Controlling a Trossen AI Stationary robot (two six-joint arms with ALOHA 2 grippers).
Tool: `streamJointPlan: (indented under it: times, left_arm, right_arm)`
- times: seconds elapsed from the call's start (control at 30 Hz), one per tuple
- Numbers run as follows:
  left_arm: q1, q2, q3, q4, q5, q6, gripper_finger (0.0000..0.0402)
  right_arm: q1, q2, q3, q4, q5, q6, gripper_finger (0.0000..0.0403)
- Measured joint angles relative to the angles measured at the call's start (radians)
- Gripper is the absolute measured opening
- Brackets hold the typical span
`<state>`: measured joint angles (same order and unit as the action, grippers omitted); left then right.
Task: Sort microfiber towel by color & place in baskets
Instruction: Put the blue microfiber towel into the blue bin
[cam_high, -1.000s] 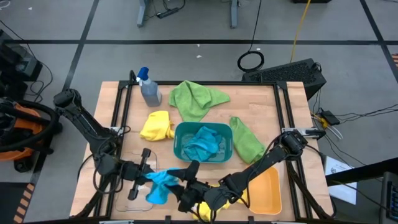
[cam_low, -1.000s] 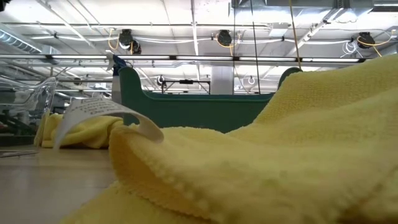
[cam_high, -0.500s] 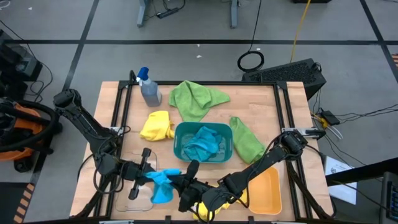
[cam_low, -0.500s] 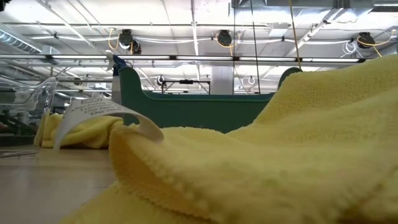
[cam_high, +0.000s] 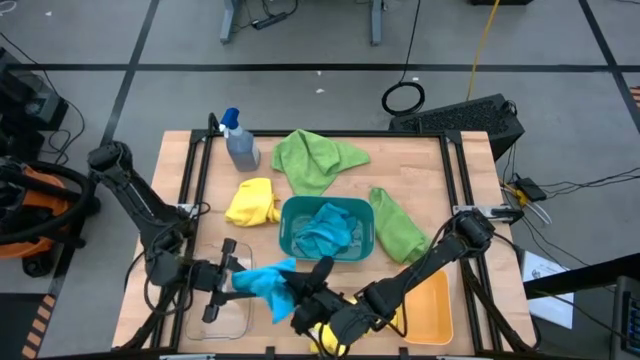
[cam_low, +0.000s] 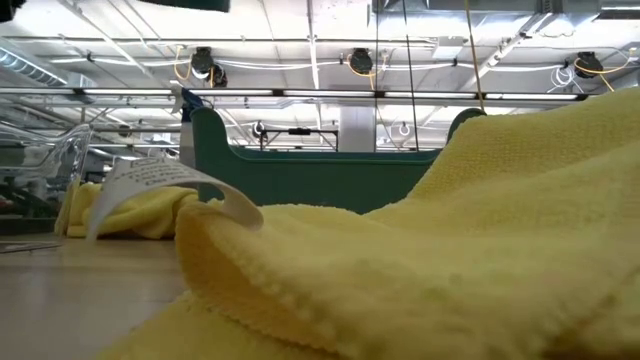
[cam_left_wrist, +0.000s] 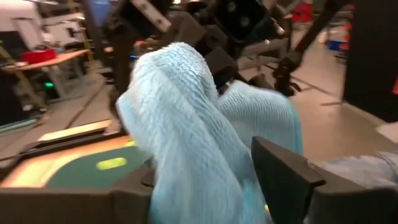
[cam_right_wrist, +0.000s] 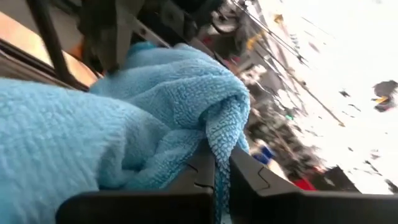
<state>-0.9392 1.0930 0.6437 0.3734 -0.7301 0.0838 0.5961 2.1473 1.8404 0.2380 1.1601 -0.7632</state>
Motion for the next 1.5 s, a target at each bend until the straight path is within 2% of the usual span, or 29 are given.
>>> streamJointPlan:
  times: [0.17,0.33,0.43,0.6,0.73,0.9,1.17,1.23,1.4,1.5]
  left_arm:
    - [-0.042,-0.032,0.0,-0.049,-0.13,0.0,0.0194]
    - [-0.076,-0.055,0.0,-0.113,-0.194,-0.026,0.0195]
    - [-0.085,-0.058,0.0,-0.118,-0.209,-0.026,0.0195]
    - [-0.085,-0.058,0.0,-0.133,-0.23,-0.026,0.0195]
    - [-0.084,-0.058,0.0,-0.134,-0.237,-0.026,0.0195]
    - [-0.084,-0.058,0.0,-0.148,-0.244,-0.026,0.0195]
    - [-0.083,-0.058,0.0,-0.153,-0.244,-0.026,0.0195]
    - [-0.083,-0.058,0.0,-0.153,-0.244,-0.026,0.0195]
    - [-0.083,-0.058,0.0,-0.152,-0.244,-0.027,0.0195]
    - [-0.083,-0.058,0.0,-0.152,-0.244,-0.027,0.0195]
  right_arm:
    - [0.018,-0.042,0.0,-0.095,0.075,0.025,0.0004]
    - [0.012,-0.093,0.0,-0.362,0.126,0.198,0.0003]
    - [-0.019,-0.125,0.0,-0.622,0.119,0.425,0.0003]
    - [-0.109,-0.142,0.0,-1.108,0.067,0.933,0.0003]
    - [-0.192,-0.129,0.0,-1.314,0.018,1.204,0.0004]
    - [-0.249,-0.092,0.0,-1.311,-0.079,1.264,0.0005]
    - [-0.248,-0.059,-0.001,-1.17,-0.193,1.19,0.0006]
    - [-0.245,-0.057,-0.001,-1.169,-0.213,1.188,0.0006]
    - [-0.255,-0.018,0.0,-1.174,-0.35,1.22,0.0006]
    - [-0.255,0.015,0.0,-1.176,-0.366,1.248,0.0006]
